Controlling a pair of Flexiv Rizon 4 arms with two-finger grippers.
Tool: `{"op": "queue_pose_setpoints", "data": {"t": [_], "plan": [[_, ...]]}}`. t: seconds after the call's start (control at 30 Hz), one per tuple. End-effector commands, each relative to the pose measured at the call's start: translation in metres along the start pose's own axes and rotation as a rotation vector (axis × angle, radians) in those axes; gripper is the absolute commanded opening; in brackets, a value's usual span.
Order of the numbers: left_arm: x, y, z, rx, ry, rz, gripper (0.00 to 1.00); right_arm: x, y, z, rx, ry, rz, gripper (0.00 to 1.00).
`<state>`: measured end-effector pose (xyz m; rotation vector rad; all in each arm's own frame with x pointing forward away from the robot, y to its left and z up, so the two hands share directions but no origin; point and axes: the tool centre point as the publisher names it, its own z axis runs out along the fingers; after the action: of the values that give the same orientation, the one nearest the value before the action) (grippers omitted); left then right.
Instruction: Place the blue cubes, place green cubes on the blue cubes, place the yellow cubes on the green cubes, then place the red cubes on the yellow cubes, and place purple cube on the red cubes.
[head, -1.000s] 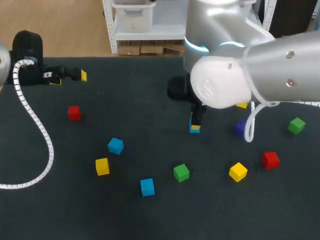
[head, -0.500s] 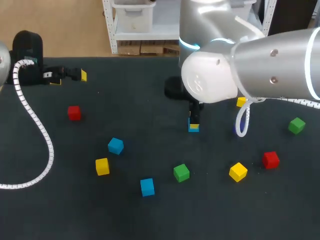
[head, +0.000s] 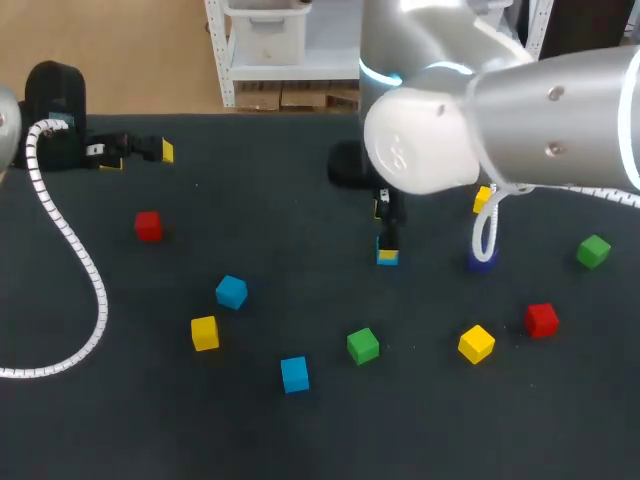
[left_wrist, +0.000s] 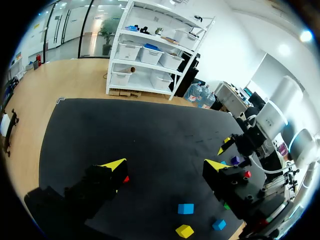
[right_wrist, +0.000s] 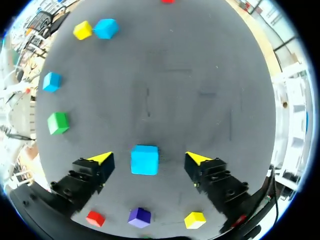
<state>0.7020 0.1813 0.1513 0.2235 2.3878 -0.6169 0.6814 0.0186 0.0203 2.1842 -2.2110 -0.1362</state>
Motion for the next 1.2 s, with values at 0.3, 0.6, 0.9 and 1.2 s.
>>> {"op": "queue_pose_setpoints", "data": {"t": [0.3, 0.6, 0.9, 1.2], "plan": [[0.001, 0.002, 0.000, 0.010, -0.005, 0.002, 1.00, 0.021, 0.121, -0.040, -0.008, -0.056, -0.248, 1.00], [0.001, 0.002, 0.000, 0.010, -0.005, 0.002, 1.00, 0.002, 0.186, -0.043, -0.032, -0.107, -0.322, 1.00], [0.001, 0.002, 0.000, 0.010, -0.005, 0.002, 1.00, -0.024, 0.233, -0.051, -0.038, -0.123, -0.408, 1.00], [0.001, 0.002, 0.000, 0.010, -0.005, 0.002, 1.00, -0.029, 0.233, -0.051, -0.063, -0.124, -0.387, 1.00]]}}
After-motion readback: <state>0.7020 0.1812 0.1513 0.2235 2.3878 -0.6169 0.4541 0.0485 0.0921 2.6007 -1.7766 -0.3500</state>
